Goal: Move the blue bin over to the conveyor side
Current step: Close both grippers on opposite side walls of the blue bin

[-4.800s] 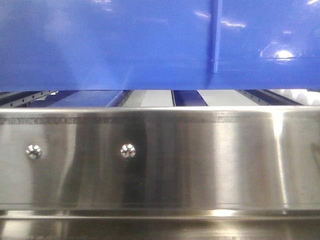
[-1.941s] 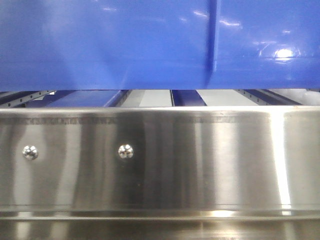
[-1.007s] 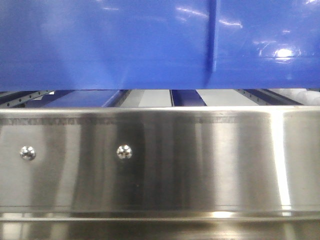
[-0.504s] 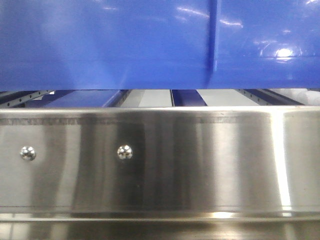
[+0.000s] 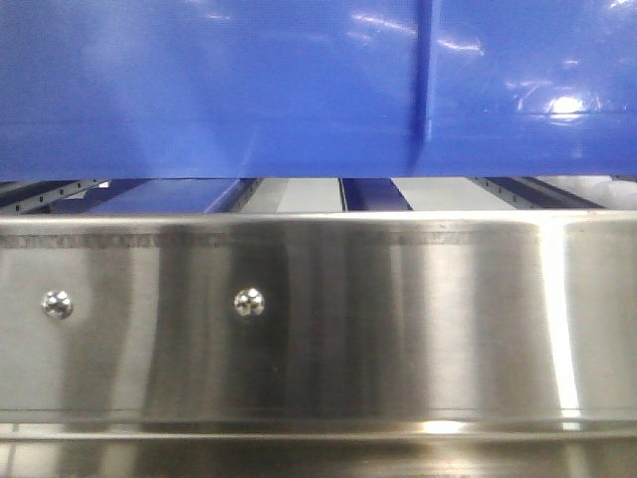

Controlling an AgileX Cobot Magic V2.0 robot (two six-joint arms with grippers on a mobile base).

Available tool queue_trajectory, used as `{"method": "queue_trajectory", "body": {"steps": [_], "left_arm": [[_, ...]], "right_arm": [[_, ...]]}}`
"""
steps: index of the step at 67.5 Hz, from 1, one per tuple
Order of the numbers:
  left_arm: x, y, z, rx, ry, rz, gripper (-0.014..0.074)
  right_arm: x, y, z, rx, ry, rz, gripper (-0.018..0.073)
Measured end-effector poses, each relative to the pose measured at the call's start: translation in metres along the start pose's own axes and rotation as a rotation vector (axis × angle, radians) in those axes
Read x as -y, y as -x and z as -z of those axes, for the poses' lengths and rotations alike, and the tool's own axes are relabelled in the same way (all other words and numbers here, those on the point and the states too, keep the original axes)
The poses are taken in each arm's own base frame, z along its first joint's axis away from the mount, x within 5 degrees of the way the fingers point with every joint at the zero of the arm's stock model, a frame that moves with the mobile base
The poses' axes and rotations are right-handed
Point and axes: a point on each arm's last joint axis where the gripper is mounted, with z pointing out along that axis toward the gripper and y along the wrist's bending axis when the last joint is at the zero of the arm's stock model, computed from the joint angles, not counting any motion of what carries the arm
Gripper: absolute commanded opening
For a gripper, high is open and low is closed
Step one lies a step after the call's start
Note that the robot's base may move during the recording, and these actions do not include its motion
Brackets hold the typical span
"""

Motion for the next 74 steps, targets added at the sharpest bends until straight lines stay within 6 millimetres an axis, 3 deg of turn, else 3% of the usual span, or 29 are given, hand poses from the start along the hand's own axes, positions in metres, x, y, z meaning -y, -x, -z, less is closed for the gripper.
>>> {"method": "queue_trajectory", "body": {"steps": [25, 74], "left_arm": [[0.001, -0.002, -0.025, -0.067, -0.002, -0.003, 0.0599], [0.001, -0.002, -0.026, -0.071, -0.002, -0.003, 0.0599]], "right_arm": [[-0.003, 0.002, -0.022, -0.047, -0.019, 0.061, 0.0559], [0.01, 0.005, -0.032, -0.066, -0.047, 0.018, 0.0559]]}}
